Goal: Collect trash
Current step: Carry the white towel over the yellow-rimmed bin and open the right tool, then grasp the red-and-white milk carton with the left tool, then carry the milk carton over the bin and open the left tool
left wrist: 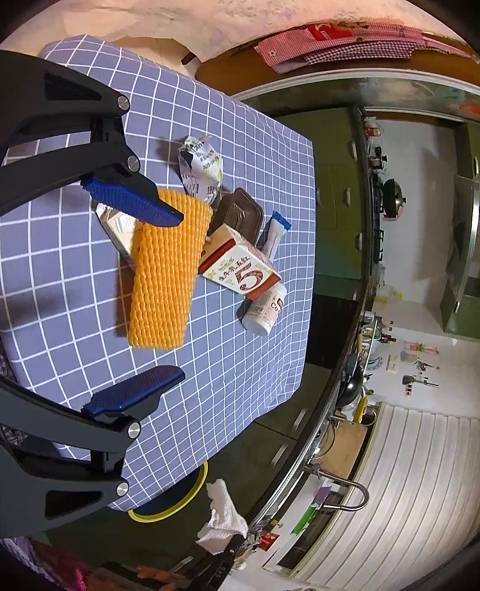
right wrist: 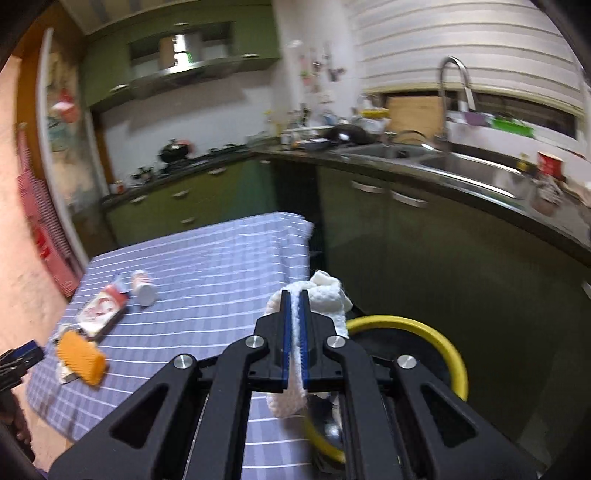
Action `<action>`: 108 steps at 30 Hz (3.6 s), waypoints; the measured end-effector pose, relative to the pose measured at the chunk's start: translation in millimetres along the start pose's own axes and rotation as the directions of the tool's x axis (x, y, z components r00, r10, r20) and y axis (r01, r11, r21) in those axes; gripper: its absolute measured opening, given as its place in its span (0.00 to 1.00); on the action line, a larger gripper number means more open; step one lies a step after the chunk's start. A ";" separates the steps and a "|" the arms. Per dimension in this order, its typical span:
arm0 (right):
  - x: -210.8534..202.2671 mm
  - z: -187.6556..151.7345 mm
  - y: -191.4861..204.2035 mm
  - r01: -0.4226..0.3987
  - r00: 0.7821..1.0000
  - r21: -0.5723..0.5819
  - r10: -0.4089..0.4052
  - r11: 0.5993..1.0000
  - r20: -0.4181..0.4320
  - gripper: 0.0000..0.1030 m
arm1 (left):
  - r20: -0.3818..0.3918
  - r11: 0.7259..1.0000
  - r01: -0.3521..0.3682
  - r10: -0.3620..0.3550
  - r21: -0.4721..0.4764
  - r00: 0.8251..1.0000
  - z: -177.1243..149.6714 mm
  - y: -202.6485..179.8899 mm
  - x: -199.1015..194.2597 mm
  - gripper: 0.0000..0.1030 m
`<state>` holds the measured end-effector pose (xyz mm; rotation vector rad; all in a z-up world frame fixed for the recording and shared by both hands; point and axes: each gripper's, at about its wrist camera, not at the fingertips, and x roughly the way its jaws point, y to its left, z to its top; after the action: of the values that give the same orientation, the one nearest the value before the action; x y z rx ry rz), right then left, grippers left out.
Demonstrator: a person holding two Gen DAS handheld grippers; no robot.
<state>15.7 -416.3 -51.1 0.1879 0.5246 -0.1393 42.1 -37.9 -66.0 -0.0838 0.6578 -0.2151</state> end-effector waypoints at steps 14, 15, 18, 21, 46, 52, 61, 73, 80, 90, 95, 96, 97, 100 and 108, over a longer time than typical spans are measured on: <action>27.8 -22.0 -35.2 0.083 0.996 0.093 -0.080 0.992 -0.028 0.56 | -0.041 1.000 0.005 -0.005 0.002 0.999 -3.8 4.5 16.2 0.75; 29.2 -22.1 -29.7 0.069 0.997 0.084 -0.067 0.994 -0.030 0.56 | -0.046 1.000 0.004 -0.004 0.003 0.999 -4.3 4.9 18.3 0.76; 35.3 -23.5 -16.7 0.034 0.998 0.066 -0.031 0.997 -0.046 0.56 | -0.062 1.000 0.005 -0.004 0.008 0.998 -5.9 5.8 25.6 0.78; 40.5 -28.7 0.0 -0.001 0.998 0.045 0.004 0.999 -0.065 0.56 | -0.079 1.000 0.007 -0.006 0.018 0.997 -2.4 4.8 35.3 0.78; 75.4 -37.1 48.8 -0.133 0.981 0.015 0.134 0.991 -0.137 0.56 | -0.269 0.984 0.030 0.019 0.178 0.963 84.5 21.3 160.8 0.77; 79.7 -37.9 51.3 -0.142 0.978 0.013 0.143 0.990 -0.150 0.56 | -0.289 0.982 0.031 0.025 0.189 0.957 79.3 21.9 170.0 0.77; 77.7 -38.0 53.0 -0.150 0.977 0.007 0.149 0.989 -0.150 0.57 | -0.280 0.955 -0.040 0.126 0.293 0.952 74.1 7.1 183.0 0.78; 77.8 -38.0 51.9 -0.155 0.976 0.007 0.154 0.988 -0.152 0.57 | -0.294 0.940 -0.072 0.176 0.334 0.939 68.2 1.9 187.5 0.59; 76.2 -39.8 50.9 -0.159 0.976 0.005 0.158 0.987 -0.147 0.57 | -0.241 0.946 -0.044 0.127 0.320 0.962 80.8 -11.6 157.4 0.59; 50.6 -32.1 20.3 -0.087 0.992 0.020 0.089 0.996 -0.084 0.57 | -0.183 0.927 0.094 -0.028 0.362 0.983 85.6 -76.0 106.0 0.59; 27.6 -31.2 -18.6 0.019 0.999 0.062 -0.017 0.998 -0.038 0.57 | -0.210 0.888 0.212 -0.135 0.408 0.968 72.4 -135.7 102.1 0.59; 23.9 -31.7 -28.0 0.035 0.999 0.076 -0.033 0.997 -0.033 0.57 | -0.227 0.874 0.246 -0.162 0.418 0.960 68.5 -151.7 104.9 0.59; 20.3 -32.8 -35.7 0.049 0.999 0.088 -0.047 0.995 -0.028 0.57 | -0.239 0.865 0.268 -0.179 0.423 0.954 65.7 -162.8 107.4 0.59; 9.5 -37.5 -59.8 0.085 0.996 0.130 -0.084 0.988 -0.015 0.57 | -0.292 0.828 0.352 -0.239 0.437 0.926 54.7 -206.5 119.1 0.59; -11.8 -48.4 -109.5 0.136 0.990 0.210 -0.140 0.968 0.004 0.57 | -0.397 0.750 0.493 -0.330 0.442 0.857 19.8 -313.5 152.1 0.59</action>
<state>-37.5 -511.6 -101.7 0.3559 0.5038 -0.3324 117.6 -377.3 -95.8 0.3514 0.8535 -0.8581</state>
